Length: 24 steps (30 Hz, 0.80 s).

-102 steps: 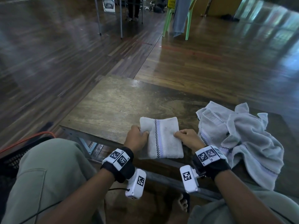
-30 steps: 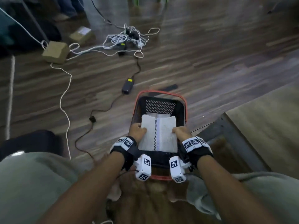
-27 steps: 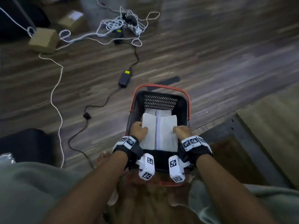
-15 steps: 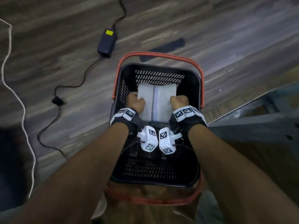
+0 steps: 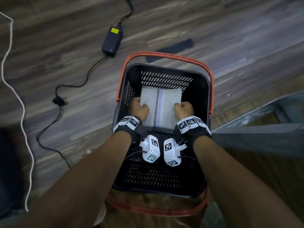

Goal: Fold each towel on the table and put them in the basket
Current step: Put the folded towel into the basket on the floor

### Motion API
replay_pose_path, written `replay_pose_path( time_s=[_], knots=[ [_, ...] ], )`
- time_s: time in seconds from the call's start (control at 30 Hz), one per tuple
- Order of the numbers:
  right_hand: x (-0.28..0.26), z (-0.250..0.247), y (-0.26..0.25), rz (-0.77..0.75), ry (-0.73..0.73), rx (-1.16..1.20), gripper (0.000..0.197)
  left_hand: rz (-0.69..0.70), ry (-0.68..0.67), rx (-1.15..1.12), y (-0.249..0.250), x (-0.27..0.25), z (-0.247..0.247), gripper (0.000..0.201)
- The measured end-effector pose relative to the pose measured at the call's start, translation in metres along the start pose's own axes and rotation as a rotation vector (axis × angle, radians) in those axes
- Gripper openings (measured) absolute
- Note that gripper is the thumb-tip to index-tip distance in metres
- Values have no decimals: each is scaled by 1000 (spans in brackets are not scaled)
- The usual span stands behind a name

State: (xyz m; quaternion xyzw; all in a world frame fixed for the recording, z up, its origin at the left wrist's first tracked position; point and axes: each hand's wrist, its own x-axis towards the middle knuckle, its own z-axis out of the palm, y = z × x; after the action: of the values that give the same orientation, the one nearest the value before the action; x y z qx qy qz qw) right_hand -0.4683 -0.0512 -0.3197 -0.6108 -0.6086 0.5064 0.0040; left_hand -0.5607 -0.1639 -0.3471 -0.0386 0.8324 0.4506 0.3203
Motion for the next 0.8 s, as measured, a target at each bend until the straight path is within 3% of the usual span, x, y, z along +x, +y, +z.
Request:
replay_pose_path(
  time_s=[0.13, 0.23, 0.33, 0.4, 0.53, 0.8],
  knots=[
    [-3, 4, 3, -41, 65, -23, 42, 64, 17, 10, 0, 0, 3, 41],
    [-14, 16, 6, -378, 219, -368, 54, 361, 127, 179, -2, -6, 12, 48],
    [-17, 27, 18, -625, 210, -631, 55, 573, 108, 441, -4, -6, 15, 52],
    [-10, 32, 30, -616, 179, -699, 55, 633, 67, 605, -11, -2, 14, 53],
    [5, 40, 51, -613, 207, -771, 61, 624, -4, 804, -28, 8, 22, 54],
    [25, 57, 69, -628, 305, -772, 60, 663, 95, 934, -47, 23, 39, 56]
  ],
)
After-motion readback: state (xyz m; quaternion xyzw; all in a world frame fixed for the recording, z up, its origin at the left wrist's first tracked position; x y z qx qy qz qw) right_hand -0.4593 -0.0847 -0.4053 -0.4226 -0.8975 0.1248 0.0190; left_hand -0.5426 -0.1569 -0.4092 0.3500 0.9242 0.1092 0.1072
